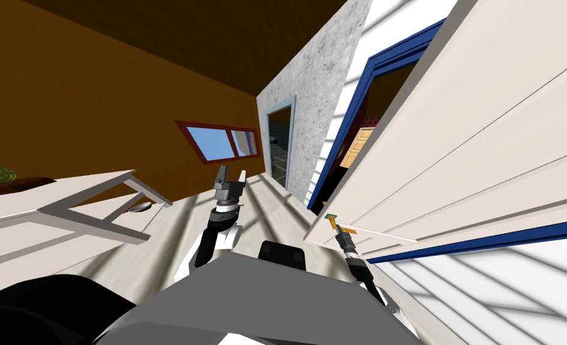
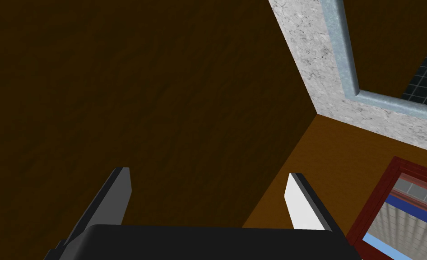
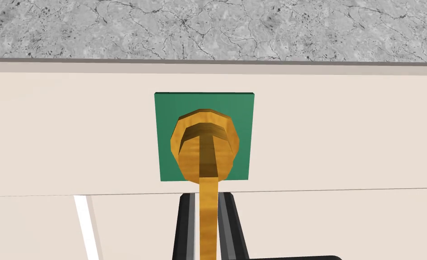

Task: Pull the door open

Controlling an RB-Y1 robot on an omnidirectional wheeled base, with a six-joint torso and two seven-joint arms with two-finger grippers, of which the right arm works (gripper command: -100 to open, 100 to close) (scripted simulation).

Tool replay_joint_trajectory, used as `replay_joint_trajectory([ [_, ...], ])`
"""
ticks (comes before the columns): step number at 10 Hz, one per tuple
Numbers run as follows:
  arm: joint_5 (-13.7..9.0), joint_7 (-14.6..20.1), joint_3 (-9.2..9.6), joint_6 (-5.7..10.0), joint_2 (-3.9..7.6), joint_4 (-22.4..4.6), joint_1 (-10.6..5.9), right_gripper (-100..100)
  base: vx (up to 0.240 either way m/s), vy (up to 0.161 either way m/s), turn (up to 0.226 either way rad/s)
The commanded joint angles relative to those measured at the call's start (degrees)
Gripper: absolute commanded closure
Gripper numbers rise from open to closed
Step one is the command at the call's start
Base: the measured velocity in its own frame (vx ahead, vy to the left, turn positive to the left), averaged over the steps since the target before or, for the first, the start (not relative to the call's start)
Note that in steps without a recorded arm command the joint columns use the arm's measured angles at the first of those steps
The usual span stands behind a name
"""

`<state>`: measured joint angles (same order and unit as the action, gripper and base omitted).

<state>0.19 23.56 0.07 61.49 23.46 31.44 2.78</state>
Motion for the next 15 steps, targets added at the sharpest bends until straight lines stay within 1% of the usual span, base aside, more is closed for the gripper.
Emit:
replay_joint_trajectory([
  [1, 0.22, 0.84, 0.37, 1.75, 0.77, -0.04, 1.48, 100, -0.188, -0.046, 0.145],
  [3, 0.5, 1.82, 0.83, 3.97, 1.76, -0.54, 2.68, 100, -0.187, -0.086, 0.147],
  [4, 0.56, 2.03, 0.93, 4.45, 1.97, -0.64, 2.94, 100, -0.168, -0.071, 0.111],
  [5, 0.67, 2.41, 1.11, 5.29, 2.35, -0.83, 3.4, 100, -0.158, -0.043, 0.103],
  [6, 0.67, 2.41, 1.11, 5.29, 2.35, -0.83, 3.4, 100, -0.104, -0.014, 0.021],
  [7, 0.78, 2.8, 1.29, 6.19, 2.75, -1.04, 3.89, 100, -0.091, -0.015, 0.065],
  [8, 0.87, 2.54, 1.43, 5.38, 2.3, -0.57, 3.86, 100, -0.044, -0.01, 0.023],
  [9, 0.94, 2.75, 1.5, 6.4, 2.51, -1.06, 4.29, 100, -0.116, -0.049, 0.148],
  [11, 0.97, 2.99, 1.52, 7.66, 2.83, -1.59, 4.84, 100, -0.177, -0.071, 0.203],
  [12, 0.98, 3.06, 1.52, 8.02, 2.93, -1.74, 5.0, 100, -0.179, -0.074, 0.118],
  [14, 1.02, 3.35, 1.53, 9.54, 3.32, -2.39, 5.68, 100, -0.177, -0.089, 0.181],
  [15, 1.02, 3.42, 1.53, 9.92, 3.41, -2.54, 5.85, 100, -0.187, -0.042, 0.121],
])
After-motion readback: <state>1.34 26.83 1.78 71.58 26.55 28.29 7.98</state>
